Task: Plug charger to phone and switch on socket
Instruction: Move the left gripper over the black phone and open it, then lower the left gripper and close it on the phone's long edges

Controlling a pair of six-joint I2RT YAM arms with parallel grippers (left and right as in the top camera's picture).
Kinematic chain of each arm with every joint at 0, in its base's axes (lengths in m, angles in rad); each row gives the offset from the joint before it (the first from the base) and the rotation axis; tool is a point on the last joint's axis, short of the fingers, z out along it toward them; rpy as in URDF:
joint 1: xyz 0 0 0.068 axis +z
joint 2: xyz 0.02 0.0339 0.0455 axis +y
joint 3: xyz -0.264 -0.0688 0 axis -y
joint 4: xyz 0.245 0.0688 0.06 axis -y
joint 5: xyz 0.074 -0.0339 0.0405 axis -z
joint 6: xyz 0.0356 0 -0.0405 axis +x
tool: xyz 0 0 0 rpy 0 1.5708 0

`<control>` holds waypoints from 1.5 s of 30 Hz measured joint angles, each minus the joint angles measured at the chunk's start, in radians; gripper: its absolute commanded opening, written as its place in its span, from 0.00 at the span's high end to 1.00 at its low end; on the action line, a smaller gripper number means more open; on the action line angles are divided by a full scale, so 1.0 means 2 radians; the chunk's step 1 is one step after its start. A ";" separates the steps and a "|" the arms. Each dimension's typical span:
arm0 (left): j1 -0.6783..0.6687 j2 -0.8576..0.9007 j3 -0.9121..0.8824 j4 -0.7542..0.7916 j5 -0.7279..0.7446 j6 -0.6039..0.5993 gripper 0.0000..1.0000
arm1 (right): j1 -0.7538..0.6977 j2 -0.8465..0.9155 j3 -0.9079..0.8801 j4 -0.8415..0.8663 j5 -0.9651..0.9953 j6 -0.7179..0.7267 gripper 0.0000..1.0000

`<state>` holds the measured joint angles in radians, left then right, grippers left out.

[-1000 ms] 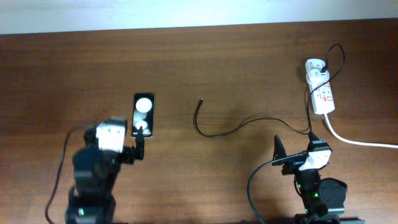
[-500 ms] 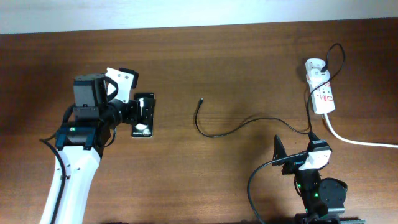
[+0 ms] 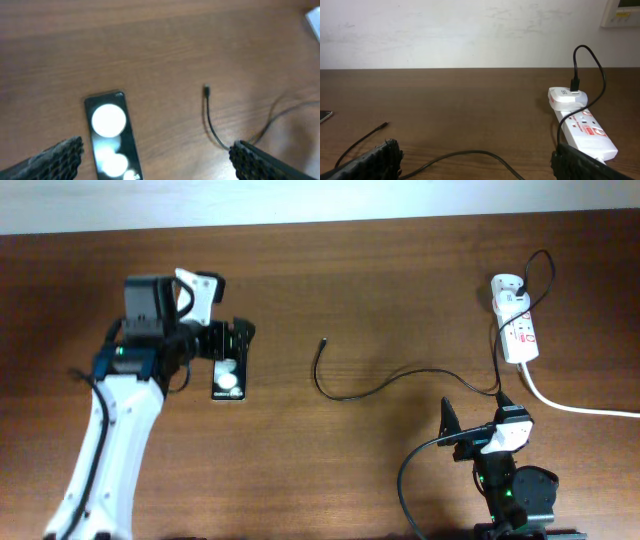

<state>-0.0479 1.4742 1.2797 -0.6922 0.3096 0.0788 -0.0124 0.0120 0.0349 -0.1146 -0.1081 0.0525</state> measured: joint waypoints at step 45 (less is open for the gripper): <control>-0.047 0.356 0.225 -0.208 -0.161 -0.116 0.01 | 0.000 0.000 0.000 0.000 0.000 0.000 0.01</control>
<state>-0.1429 2.1868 1.7294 -1.1072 -0.0128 -0.1532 -0.0124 0.0120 0.0349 -0.1150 -0.1078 0.0532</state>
